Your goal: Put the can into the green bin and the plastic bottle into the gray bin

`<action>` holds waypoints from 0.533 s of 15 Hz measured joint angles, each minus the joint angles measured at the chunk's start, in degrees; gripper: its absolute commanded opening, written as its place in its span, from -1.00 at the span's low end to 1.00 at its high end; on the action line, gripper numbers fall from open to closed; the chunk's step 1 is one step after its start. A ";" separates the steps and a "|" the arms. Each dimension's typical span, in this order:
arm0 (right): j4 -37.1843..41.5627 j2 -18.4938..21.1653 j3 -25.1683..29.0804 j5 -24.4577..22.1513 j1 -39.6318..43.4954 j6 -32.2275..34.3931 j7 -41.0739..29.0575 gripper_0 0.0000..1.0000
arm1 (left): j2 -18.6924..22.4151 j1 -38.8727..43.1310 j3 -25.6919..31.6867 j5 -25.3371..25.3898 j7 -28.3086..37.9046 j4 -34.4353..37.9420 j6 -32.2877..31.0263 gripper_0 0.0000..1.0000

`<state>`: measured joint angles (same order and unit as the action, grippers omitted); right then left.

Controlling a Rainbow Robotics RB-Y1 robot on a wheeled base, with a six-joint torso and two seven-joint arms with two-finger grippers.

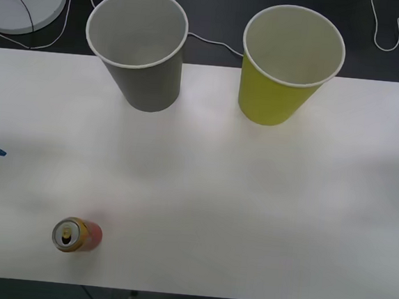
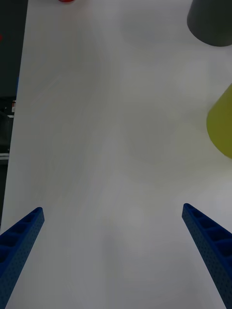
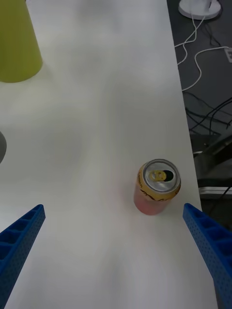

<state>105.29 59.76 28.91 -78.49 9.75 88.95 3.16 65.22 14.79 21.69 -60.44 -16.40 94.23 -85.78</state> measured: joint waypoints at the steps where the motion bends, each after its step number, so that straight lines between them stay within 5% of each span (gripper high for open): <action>1: 0.00 0.00 0.00 0.00 0.00 0.00 0.00 1.00 | 0.00 0.53 -1.30 1.58 -3.17 -2.46 0.21 1.00; 8: 0.00 0.00 0.00 0.00 0.00 0.00 0.00 1.00 | -0.01 0.76 -10.48 8.28 -19.94 -17.17 -0.38 1.00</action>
<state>105.29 59.76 28.91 -78.49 9.75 88.95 3.16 65.21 15.56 11.21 -52.16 -36.34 77.06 -86.16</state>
